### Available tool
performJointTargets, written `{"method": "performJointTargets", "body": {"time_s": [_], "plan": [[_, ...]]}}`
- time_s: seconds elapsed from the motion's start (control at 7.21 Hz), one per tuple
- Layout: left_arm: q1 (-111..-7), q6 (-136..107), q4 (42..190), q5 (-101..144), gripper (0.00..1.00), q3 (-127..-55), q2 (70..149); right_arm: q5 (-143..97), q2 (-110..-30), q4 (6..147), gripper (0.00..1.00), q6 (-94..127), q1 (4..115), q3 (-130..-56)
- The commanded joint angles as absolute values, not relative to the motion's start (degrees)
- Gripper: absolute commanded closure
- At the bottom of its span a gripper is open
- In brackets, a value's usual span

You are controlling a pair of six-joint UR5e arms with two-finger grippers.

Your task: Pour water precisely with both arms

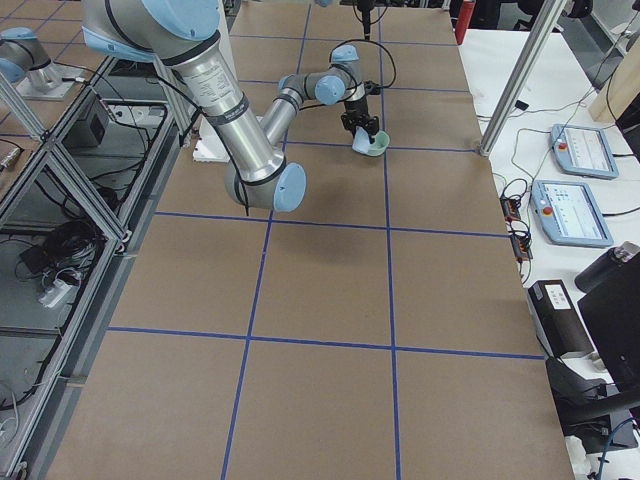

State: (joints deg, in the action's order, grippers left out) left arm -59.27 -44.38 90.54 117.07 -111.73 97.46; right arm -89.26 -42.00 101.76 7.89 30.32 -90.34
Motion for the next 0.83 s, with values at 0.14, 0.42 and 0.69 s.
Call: {"method": "performJointTargets", "body": {"time_s": [0.14, 0.42, 0.69], "plan": [[-59.59, -44.38, 90.70, 117.07, 0.00, -111.89, 97.38, -81.14, -35.78, 109.60, 1.00, 4.22, 28.39, -83.87], [-59.59, -44.38, 90.70, 117.07, 0.00, -111.71, 97.38, -77.45, -33.32, 112.48, 1.00, 1.85, 27.78, -80.86], [-59.50, -44.38, 90.79, 117.07, 0.00, -110.84, 97.38, -71.14, -29.99, 117.83, 1.00, 1.67, 25.33, -76.67]]}}
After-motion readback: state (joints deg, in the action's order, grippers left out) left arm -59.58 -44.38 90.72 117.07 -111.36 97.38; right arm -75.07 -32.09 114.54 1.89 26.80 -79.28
